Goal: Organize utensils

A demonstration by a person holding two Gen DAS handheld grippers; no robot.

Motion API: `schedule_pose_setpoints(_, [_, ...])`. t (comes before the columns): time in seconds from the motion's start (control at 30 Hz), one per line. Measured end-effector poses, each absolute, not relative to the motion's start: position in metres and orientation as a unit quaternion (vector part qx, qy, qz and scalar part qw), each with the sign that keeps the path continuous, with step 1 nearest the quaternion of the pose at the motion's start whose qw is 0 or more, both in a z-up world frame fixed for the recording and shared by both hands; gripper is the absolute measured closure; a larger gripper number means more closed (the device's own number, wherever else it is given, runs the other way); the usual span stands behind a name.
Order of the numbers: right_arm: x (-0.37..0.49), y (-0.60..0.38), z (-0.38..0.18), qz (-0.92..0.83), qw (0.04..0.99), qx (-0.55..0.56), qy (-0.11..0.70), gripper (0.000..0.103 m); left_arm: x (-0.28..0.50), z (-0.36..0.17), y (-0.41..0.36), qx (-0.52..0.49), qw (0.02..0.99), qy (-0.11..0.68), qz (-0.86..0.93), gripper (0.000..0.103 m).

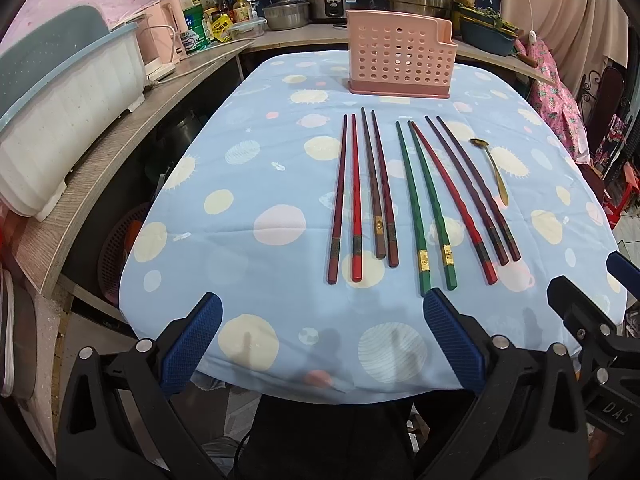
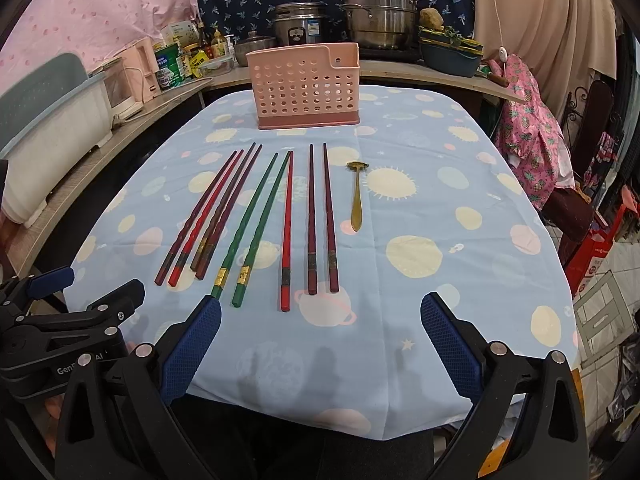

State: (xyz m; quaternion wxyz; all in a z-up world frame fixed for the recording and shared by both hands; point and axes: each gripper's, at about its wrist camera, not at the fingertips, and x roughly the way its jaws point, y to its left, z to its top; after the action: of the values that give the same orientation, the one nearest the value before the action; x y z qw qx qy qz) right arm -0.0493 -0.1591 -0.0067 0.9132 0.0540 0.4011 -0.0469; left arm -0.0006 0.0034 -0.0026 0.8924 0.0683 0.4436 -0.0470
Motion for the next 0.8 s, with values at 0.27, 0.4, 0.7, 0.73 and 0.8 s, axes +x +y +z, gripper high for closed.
schedule_pose_setpoints(0.27, [-0.0492,-0.1589,-0.0069,-0.047,0.913,0.053,0.401,0.007,-0.0008,-0.0029,0.0034,0.065,0.892,0.445,-0.050,0.007])
schedule_pose_setpoints(0.4, [-0.0491,-0.1589,-0.0067,-0.047,0.913,0.053,0.402,0.007,-0.0008,-0.0029,0.0032,0.065,0.892,0.445,-0.050,0.007])
schedule_pose_setpoints(0.7, [-0.0488,-0.1580,-0.0092,-0.047,0.913,0.053,0.403,0.007,-0.0008,-0.0024,0.0045,0.062,0.891,0.447,-0.051,0.007])
schedule_pose_setpoints(0.73, [-0.0485,-0.1583,-0.0088,-0.046,0.913,0.052,0.403,0.007,-0.0013,-0.0023,0.0039,0.062,0.891,0.447,-0.052,0.007])
schedule_pose_setpoints(0.8, [-0.0489,-0.1575,-0.0093,-0.046,0.913,0.051,0.402,0.007,-0.0012,-0.0020,0.0034,0.062,0.891,0.447,-0.053,0.007])
